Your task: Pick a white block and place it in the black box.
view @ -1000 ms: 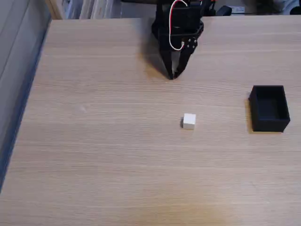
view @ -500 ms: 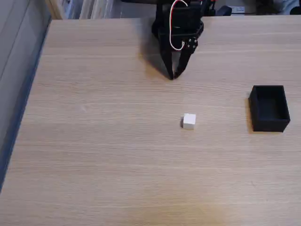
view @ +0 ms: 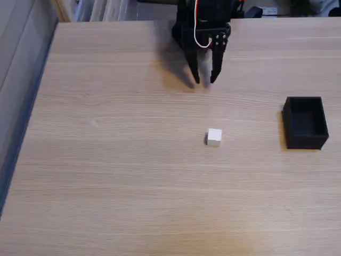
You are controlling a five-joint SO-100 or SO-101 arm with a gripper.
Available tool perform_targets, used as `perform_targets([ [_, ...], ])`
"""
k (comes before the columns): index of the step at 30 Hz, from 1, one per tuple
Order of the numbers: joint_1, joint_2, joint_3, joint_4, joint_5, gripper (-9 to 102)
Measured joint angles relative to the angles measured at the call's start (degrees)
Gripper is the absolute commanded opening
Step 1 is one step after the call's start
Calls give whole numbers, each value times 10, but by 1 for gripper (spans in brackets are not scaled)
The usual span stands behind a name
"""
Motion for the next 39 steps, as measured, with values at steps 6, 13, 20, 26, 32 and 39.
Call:
perform_targets([
  [6,3,-103,-78,-27,37,33],
  [13,-15,-231,-131,-89,77,36],
  [20,-40,-374,-192,-175,124,36],
  [26,-42,-495,-250,-242,134,36],
  [32,-31,-582,-279,-298,133,36],
  [39,-6,-644,-286,-353,111,36],
])
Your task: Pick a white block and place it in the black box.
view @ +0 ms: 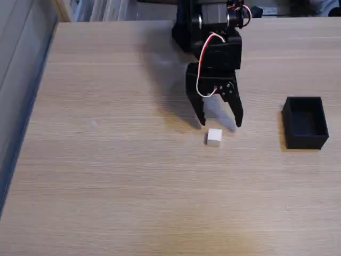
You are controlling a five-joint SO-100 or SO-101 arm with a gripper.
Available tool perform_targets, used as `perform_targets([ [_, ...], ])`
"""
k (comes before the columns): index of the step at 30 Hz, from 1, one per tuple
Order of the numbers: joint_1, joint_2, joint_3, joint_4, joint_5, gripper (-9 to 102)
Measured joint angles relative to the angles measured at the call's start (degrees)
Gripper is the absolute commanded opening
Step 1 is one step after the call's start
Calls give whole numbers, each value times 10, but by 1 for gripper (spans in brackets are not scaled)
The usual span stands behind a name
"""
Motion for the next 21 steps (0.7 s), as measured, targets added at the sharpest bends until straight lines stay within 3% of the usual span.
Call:
perform_targets([
  [11,18,-69,-25,-55,-13,35],
  [21,18,-95,-37,-63,-47,24],
])
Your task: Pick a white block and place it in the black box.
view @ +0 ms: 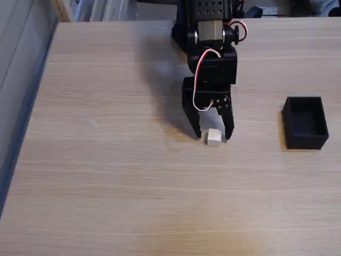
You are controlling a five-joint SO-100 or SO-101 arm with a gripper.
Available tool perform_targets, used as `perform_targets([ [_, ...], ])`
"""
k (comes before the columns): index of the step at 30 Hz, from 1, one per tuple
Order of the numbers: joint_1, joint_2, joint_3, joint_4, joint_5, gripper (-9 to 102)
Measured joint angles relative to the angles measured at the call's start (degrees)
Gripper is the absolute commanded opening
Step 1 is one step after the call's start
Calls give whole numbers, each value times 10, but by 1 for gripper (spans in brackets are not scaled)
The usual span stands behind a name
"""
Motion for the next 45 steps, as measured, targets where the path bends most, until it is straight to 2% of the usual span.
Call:
perform_targets([
  [7,6,-11,0,-19,-3,18],
  [15,4,-15,0,-31,-10,1],
  [25,3,45,16,-31,-9,0],
  [36,-136,215,47,35,-15,0],
  [45,-262,227,-15,95,3,0],
])
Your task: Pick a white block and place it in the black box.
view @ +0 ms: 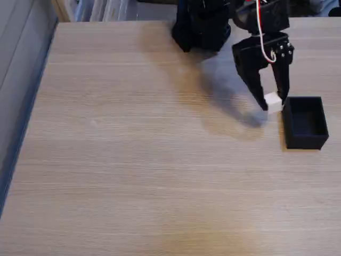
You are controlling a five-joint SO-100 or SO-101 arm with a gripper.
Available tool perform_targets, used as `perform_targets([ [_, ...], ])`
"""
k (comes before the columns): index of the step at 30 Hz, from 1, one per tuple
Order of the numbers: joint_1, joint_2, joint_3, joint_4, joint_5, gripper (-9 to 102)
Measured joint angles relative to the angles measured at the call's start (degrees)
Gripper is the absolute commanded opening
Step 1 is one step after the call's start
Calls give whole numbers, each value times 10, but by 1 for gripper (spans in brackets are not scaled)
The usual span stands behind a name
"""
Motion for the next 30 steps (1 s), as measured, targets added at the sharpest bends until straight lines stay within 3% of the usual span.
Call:
perform_targets([
  [13,-73,-172,-216,138,69,0],
  [25,-109,-272,-327,190,85,1],
  [30,-105,-289,-345,200,85,13],
])
